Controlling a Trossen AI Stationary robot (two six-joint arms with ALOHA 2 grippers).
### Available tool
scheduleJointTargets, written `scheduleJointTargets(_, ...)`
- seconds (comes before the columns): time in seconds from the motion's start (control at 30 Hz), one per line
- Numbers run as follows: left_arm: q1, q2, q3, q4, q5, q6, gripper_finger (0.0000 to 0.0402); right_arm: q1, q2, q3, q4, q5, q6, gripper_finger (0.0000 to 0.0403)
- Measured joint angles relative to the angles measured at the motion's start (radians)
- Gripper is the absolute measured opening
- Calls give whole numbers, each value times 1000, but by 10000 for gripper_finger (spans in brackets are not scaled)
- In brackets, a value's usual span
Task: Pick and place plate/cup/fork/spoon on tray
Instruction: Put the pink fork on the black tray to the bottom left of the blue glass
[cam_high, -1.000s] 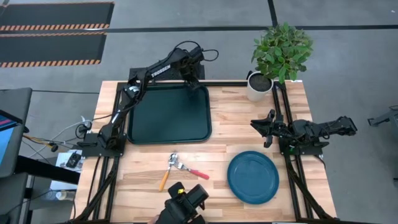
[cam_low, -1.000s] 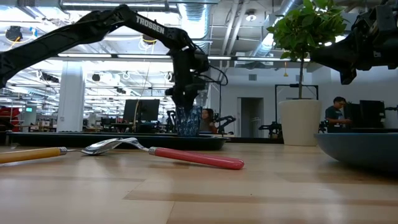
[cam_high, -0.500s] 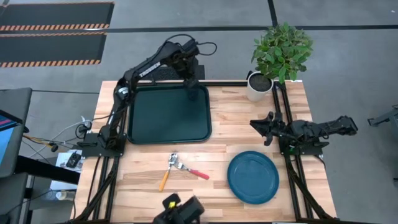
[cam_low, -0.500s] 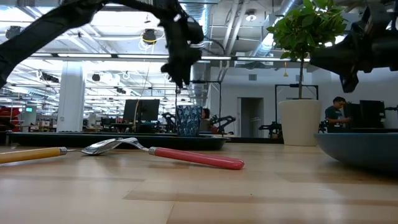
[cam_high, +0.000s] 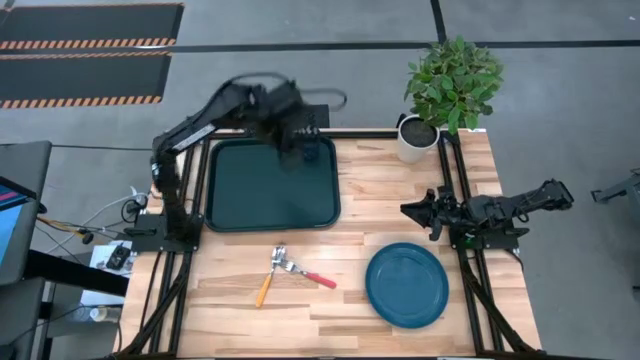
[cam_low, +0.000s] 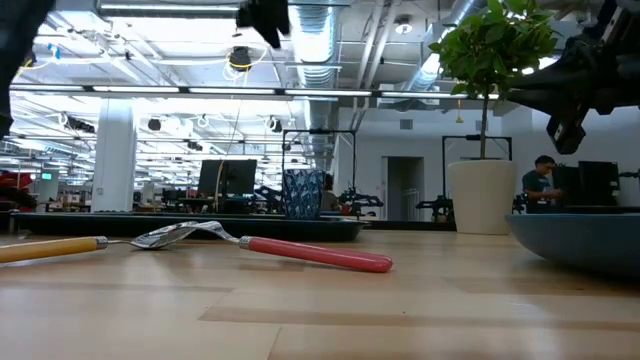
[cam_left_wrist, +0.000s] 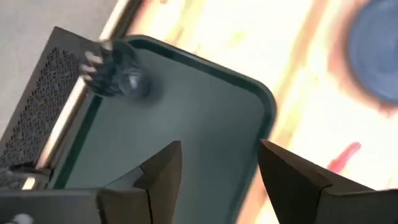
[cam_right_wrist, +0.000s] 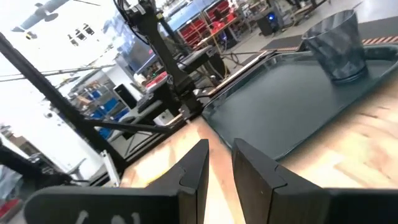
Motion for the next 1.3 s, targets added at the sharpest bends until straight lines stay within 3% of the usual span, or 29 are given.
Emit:
scheduleJointTargets(0.17,-208,-107,-143,4,-152,-130,197,30,0,0,1,0,0,97)
scheduleJointTargets(0.3,-374,-198,-342,33,-265,-259,197,35,0,0,-2,0,0,97)
scheduleJointTargets(0.5,-541,-329,-711,192,-249,-366,197,24,0,0,-7,-1,-9,97)
scheduleJointTargets(0.77,-677,-394,-1133,678,-221,-247,197,2,0,0,-7,0,-11,97)
scheduleJointTargets(1.03,-725,-383,-1344,1003,-250,-120,197,-2,0,-1,-7,0,-11,97)
scheduleJointTargets(1.3,-803,-382,-1402,1114,-309,-76,197,-2,0,-1,-10,0,-11,97)
